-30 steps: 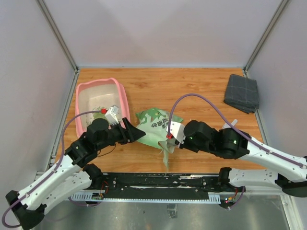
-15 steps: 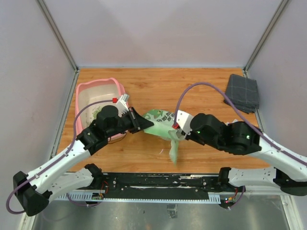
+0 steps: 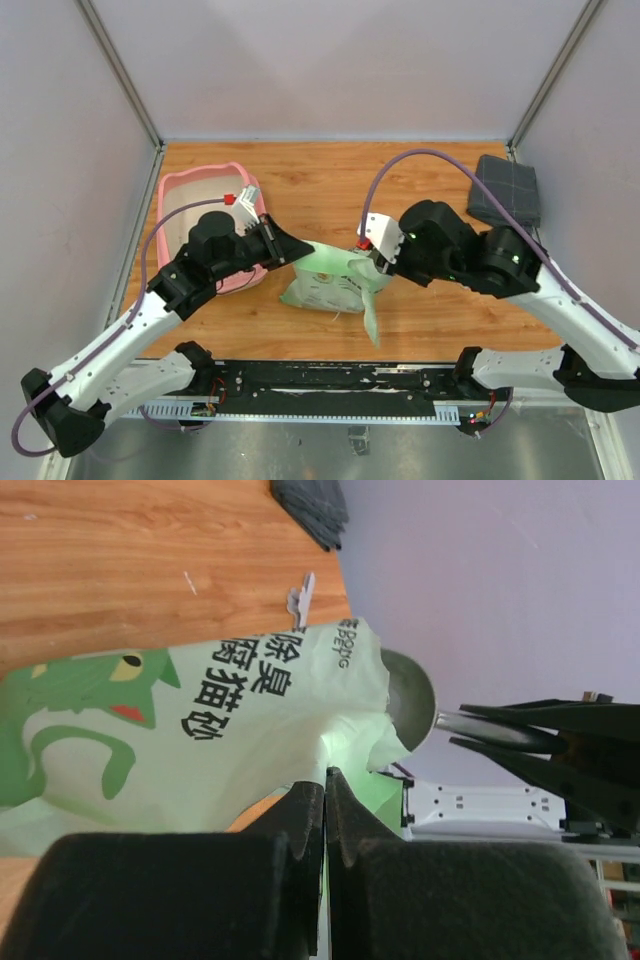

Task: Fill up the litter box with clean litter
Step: 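Scoop the cat litter from the cat litter bag.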

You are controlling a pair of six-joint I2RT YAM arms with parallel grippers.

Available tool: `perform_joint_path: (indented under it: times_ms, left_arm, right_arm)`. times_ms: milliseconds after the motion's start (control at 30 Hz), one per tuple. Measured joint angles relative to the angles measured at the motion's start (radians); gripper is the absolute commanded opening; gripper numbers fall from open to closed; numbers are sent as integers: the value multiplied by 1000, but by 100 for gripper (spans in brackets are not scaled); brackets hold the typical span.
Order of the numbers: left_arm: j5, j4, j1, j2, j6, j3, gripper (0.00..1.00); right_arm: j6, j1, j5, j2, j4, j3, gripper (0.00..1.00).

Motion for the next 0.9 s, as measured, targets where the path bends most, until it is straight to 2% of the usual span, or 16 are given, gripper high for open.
perform_joint_path:
  times_ms: [167,267,400,733,900]
  left_arm:
    - [20,51,69,-93,0,-109,0]
    - [43,86,74,-132,-3,-187,0]
    - [61,78,83,-157,0,-273,0]
    - [117,163,137,-166,-23,-385,0]
    - [132,199,140,-177,-40,-407,0]
  right_arm:
    - [-42,-90,-172,118,12,31,1]
    - [-72,-107,-279,148,38,13,1]
    - [-126,-106,-335,174,40,-35,1]
    - [-219,43,-133,274,84,-101,1]
    - [-225,55,-43,342,74,-123,1]
